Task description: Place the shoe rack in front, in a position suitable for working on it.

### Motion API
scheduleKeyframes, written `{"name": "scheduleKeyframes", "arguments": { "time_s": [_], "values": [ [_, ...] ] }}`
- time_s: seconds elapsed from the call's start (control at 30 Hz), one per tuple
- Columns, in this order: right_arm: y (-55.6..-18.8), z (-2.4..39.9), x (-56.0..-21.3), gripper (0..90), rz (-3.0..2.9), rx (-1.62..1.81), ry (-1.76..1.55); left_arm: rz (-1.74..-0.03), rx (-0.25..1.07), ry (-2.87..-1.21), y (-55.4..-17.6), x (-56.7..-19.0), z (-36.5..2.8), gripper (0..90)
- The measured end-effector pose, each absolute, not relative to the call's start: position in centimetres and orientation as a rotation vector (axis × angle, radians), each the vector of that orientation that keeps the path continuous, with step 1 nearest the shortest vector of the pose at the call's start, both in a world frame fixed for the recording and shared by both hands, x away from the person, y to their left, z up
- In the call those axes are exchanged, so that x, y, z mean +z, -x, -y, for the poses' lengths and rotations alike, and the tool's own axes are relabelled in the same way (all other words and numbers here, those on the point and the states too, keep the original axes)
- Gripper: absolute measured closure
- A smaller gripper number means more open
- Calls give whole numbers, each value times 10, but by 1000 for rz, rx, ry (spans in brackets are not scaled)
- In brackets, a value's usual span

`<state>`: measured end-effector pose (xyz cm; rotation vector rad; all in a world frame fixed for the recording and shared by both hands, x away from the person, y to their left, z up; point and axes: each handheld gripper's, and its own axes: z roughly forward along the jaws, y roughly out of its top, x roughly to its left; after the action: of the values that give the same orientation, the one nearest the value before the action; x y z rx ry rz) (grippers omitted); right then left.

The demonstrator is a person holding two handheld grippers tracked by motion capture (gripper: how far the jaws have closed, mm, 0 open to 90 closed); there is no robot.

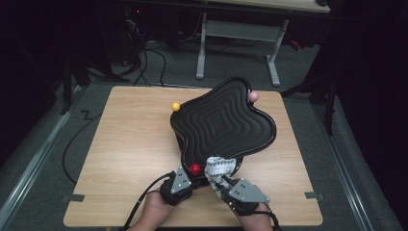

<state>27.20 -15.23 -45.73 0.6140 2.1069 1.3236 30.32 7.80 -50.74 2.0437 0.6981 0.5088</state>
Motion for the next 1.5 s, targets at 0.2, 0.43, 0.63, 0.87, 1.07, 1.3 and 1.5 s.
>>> {"name": "scheduleKeyframes", "arguments": {
  "time_s": [0.2,0.43,0.63,0.87,1.07,1.3,1.5],
  "values": [
    [-263,125,-468,774,-2193,1306,-526,-701,507,-2044,-303,-507,-78,732],
    [-267,129,-468,773,-2179,1311,-556,-699,508,-2044,-303,-507,-78,732],
    [-271,147,-462,769,-2128,1330,-608,-699,506,-2044,-303,-507,-78,732],
    [-284,182,-450,766,-2011,1355,-744,-694,502,-2046,-303,-507,-78,732],
    [-295,220,-435,763,-1876,1402,-871,-688,499,-2048,-303,-507,-77,732],
    [-300,261,-420,763,-1716,1409,-977,-685,498,-2049,-302,-507,-77,733],
    [-301,302,-409,771,-1542,1427,-1124,-685,500,-2049,-302,-507,-77,732]
  ]
}}
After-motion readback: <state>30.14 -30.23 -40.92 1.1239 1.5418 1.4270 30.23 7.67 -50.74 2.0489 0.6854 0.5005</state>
